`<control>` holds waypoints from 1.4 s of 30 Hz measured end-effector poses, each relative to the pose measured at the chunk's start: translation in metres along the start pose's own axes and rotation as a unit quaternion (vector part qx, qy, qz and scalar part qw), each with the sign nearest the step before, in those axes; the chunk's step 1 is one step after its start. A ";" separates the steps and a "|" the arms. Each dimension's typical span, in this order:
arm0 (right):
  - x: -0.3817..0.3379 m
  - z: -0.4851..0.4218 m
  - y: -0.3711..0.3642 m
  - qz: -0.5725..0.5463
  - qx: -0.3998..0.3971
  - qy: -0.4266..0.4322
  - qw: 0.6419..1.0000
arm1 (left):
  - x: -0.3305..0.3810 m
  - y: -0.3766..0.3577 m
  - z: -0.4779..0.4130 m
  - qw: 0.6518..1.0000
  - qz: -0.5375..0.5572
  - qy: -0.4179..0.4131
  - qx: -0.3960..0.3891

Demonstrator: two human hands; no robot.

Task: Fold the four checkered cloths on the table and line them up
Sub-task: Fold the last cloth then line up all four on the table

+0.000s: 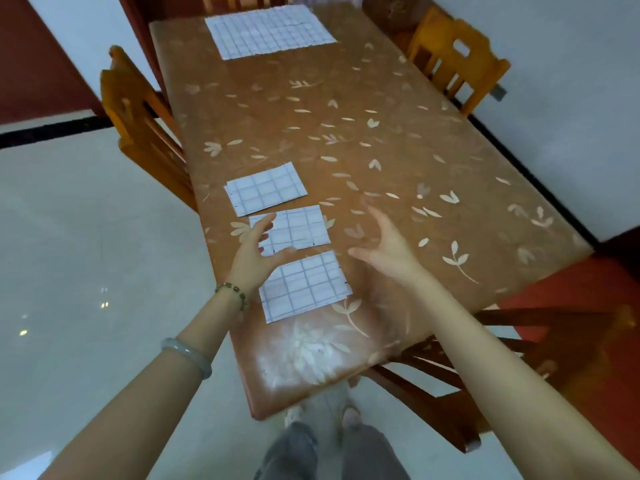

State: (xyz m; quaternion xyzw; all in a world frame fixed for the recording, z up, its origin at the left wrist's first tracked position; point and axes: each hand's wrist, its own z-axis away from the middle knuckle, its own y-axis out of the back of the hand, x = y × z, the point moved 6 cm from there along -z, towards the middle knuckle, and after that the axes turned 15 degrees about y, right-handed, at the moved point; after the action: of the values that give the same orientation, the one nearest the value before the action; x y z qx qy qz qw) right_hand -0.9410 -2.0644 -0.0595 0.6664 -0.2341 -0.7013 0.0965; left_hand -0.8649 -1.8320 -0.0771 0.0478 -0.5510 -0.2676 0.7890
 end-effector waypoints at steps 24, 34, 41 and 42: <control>0.118 0.373 0.428 -0.053 0.428 -0.048 0.901 | 0.222 -0.486 0.216 0.915 -0.020 -0.179 -0.360; 0.181 0.413 0.533 -0.091 0.419 -0.041 0.902 | 0.257 -0.609 0.244 0.917 -0.006 -0.175 -0.358; 0.219 0.375 0.592 -0.093 0.402 -0.027 0.910 | 0.294 -0.674 0.205 0.913 -0.001 -0.178 -0.366; 0.222 0.367 0.604 -0.090 0.398 -0.022 0.913 | 0.302 -0.686 0.198 0.910 -0.006 -0.188 -0.369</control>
State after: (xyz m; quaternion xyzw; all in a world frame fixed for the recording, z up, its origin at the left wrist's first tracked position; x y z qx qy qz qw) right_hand -1.4281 -2.6166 0.0197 0.6524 -0.4349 -0.5700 -0.2455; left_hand -1.2206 -2.5162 0.0005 -0.2952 -0.5508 -0.4605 0.6305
